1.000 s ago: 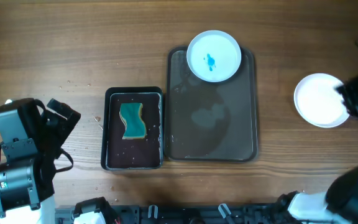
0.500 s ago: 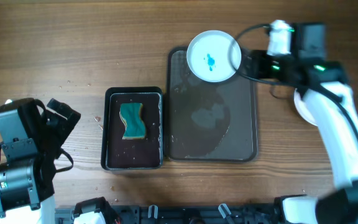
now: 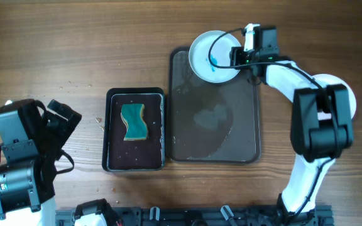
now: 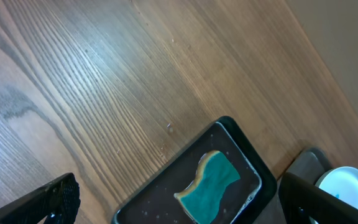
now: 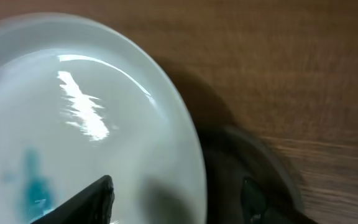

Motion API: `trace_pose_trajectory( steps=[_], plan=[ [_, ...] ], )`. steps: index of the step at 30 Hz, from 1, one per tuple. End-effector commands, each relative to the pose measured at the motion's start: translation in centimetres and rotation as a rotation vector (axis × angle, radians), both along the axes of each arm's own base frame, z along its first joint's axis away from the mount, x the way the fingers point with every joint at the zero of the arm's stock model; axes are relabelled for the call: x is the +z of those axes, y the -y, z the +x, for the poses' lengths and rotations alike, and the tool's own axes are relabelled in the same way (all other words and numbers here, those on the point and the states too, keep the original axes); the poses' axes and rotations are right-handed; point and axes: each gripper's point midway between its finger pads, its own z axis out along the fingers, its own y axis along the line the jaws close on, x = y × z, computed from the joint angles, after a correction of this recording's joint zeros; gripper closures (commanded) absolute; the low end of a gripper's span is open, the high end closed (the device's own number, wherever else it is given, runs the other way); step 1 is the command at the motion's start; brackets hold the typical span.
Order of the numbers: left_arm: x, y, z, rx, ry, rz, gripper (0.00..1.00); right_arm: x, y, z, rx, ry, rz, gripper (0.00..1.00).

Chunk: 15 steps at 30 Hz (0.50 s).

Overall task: Clean dirty plates on tray and stack at the side
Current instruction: 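Move the right gripper back and grasp the last plate's rim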

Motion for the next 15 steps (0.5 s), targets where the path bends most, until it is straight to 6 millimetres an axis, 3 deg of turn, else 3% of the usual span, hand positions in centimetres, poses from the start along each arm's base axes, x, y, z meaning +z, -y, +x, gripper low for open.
trace_pose_trajectory(
  steps=[1, 3, 4, 5, 10, 15],
  plan=[
    [0.7, -0.1, 0.1, 0.019, 0.025, -0.010, 0.00, -2.2, 0.9, -0.2, -0.092, -0.046, 0.014, 0.45],
    [0.7, -0.1, 0.1, 0.019, 0.025, -0.010, 0.00, -2.5, 0.9, -0.4, -0.120, -0.065, 0.034, 0.78],
    [0.7, -0.1, 0.1, 0.019, 0.025, -0.010, 0.00, -2.5, 0.8, -0.5, -0.127, -0.071, 0.045, 0.90],
    [0.7, -0.1, 0.1, 0.019, 0.025, -0.010, 0.00, -2.3, 0.4, -0.8, -0.126, -0.085, 0.073, 0.96],
    [0.7, -0.1, 0.1, 0.019, 0.025, -0.010, 0.00, 0.5, -1.7, -2.4, -0.067, -0.136, 0.193, 0.96],
    [0.7, -0.1, 0.1, 0.019, 0.025, -0.010, 0.00, 7.1, -1.9, -5.7, -0.044, -0.155, 0.218, 0.96]
  ],
)
